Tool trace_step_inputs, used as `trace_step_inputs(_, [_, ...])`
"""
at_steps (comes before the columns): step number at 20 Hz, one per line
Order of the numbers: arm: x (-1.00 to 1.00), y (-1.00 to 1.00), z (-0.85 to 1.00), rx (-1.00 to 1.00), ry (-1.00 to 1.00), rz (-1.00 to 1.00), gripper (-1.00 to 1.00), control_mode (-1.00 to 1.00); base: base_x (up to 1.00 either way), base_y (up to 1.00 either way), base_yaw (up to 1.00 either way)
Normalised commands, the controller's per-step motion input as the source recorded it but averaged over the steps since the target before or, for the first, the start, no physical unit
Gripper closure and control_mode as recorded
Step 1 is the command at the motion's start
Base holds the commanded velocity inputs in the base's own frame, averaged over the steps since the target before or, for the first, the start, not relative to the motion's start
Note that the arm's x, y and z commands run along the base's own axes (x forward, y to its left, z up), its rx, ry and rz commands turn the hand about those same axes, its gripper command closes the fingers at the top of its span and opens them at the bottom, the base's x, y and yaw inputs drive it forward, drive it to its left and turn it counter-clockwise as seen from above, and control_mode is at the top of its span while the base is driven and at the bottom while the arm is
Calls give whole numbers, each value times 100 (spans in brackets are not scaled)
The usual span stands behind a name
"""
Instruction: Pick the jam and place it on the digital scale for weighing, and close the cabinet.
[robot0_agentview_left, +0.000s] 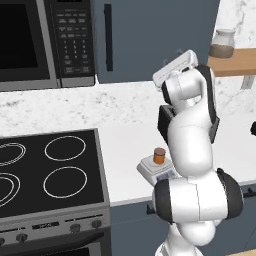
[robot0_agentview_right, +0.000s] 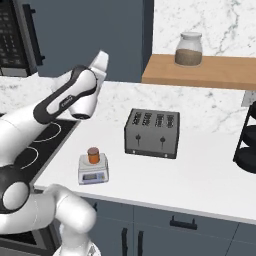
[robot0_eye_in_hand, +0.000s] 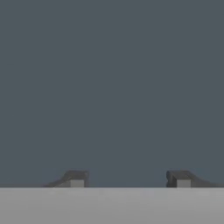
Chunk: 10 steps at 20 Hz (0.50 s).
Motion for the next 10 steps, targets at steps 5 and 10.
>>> trace_step_inputs(5, [100, 1, -22, 0, 0, -8, -100, -100, 0, 0, 0])
trace_step_inputs(10, [56, -9, -12, 1, 0, -2, -100, -100, 0, 0, 0])
